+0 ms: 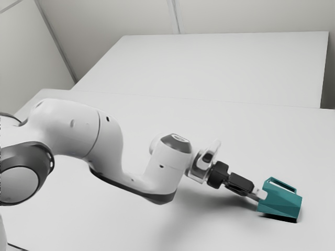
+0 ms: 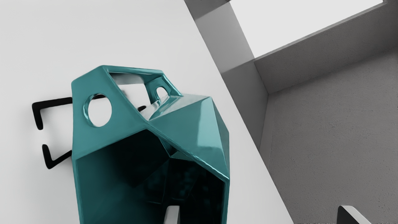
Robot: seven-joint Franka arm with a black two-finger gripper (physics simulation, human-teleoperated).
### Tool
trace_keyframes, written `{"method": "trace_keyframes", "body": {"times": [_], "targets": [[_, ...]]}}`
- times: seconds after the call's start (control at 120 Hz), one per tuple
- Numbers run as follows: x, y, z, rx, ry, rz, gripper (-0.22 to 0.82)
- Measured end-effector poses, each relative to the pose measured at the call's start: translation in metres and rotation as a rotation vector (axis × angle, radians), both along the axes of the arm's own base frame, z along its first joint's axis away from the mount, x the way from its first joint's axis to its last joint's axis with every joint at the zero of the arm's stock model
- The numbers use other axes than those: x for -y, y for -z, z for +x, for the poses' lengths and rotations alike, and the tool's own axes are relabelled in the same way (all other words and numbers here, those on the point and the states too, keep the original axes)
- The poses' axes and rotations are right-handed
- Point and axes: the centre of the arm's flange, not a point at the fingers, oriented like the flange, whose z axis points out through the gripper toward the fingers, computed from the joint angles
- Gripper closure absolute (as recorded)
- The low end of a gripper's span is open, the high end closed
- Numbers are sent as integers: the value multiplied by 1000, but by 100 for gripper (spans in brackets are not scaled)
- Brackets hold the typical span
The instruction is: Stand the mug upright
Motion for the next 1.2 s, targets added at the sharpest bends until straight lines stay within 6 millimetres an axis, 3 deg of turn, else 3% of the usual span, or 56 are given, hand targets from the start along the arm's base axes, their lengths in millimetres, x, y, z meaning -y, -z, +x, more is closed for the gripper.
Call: {"method": "trace_keyframes", "body": {"times": [0.333,0.708,0.858,0.967,1.2], "targets": [[24,9,-1,56,44,-14,9],[26,13,-2,79,42,-26,57],[26,12,-2,89,43,-27,69],[26,7,-1,104,43,-31,73],[16,-31,8,190,24,-15,77]]}}
